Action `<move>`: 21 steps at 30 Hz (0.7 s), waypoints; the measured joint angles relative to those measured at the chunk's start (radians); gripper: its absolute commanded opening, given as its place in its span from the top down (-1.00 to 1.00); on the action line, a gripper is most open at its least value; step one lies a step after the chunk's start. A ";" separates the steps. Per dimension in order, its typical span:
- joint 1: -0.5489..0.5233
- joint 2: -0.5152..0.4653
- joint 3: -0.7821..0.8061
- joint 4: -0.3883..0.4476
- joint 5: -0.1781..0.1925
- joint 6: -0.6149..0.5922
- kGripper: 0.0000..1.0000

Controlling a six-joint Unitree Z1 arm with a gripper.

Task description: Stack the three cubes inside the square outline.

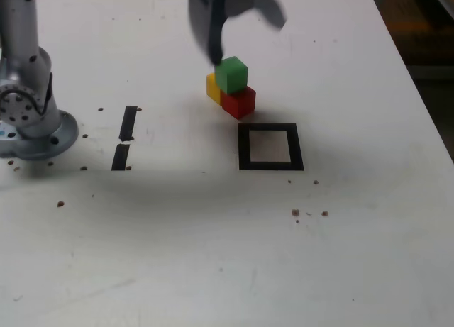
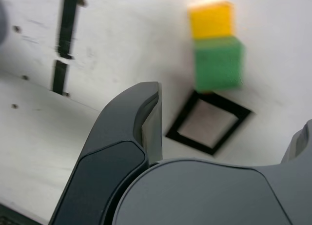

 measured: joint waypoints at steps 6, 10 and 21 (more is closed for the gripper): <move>0.017 0.039 0.022 -0.013 0.002 -0.030 -0.87; 0.019 0.067 0.048 -0.057 0.007 -0.040 -0.87; 0.062 0.107 0.095 -0.140 0.010 -0.058 -0.56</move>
